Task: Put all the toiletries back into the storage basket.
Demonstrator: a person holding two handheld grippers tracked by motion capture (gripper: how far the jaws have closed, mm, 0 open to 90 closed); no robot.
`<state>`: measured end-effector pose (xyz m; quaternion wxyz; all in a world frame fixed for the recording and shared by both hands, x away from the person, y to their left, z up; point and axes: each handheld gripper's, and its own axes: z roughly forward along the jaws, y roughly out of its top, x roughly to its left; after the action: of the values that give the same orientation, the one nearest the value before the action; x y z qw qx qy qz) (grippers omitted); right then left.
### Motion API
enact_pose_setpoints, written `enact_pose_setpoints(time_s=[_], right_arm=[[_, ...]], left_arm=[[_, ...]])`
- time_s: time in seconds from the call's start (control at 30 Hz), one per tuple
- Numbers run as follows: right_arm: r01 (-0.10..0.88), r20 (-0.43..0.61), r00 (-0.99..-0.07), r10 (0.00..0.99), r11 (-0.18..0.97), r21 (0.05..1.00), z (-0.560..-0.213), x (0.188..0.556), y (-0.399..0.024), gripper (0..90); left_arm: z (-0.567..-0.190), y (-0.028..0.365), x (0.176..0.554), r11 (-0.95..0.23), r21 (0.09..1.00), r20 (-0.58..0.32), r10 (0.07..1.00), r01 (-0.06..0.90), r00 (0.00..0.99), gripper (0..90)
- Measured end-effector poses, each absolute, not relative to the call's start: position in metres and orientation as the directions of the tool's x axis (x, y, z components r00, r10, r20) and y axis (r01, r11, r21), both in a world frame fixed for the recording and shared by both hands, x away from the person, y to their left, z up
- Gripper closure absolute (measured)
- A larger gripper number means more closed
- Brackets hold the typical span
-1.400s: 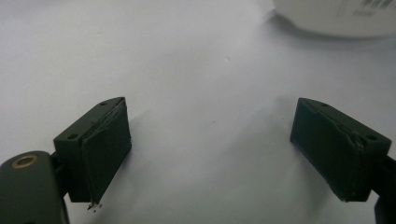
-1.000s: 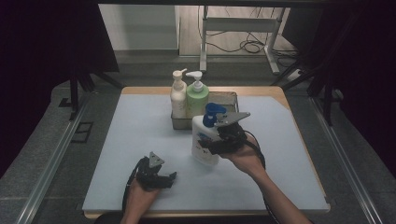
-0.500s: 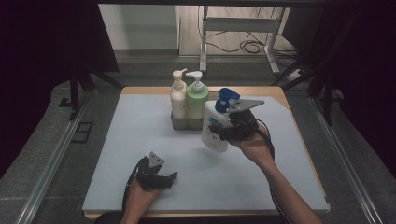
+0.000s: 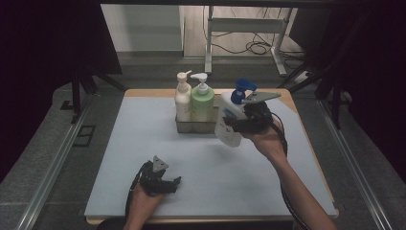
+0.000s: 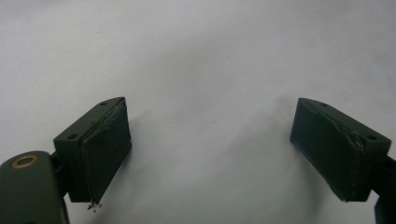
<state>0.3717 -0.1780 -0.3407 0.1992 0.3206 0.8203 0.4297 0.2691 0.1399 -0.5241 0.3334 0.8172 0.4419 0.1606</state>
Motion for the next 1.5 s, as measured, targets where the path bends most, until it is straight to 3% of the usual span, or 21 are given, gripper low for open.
enact_pose_setpoints(time_s=[1.0, 1.5], right_arm=[[0.380, -0.068, -0.608, 0.791, 0.365, 0.850, -0.323, 0.417, -0.176, 38.2], [0.411, -0.071, -0.552, 0.831, 0.345, 0.844, -0.330, 0.444, -0.168, 38.2]], left_arm=[[-0.524, 0.140, 0.269, -0.386, 0.688, -0.032, 0.830, 0.615, 0.557, 11.9], [-0.524, 0.140, 0.269, -0.386, 0.688, -0.032, 0.830, 0.614, 0.557, 11.9]])
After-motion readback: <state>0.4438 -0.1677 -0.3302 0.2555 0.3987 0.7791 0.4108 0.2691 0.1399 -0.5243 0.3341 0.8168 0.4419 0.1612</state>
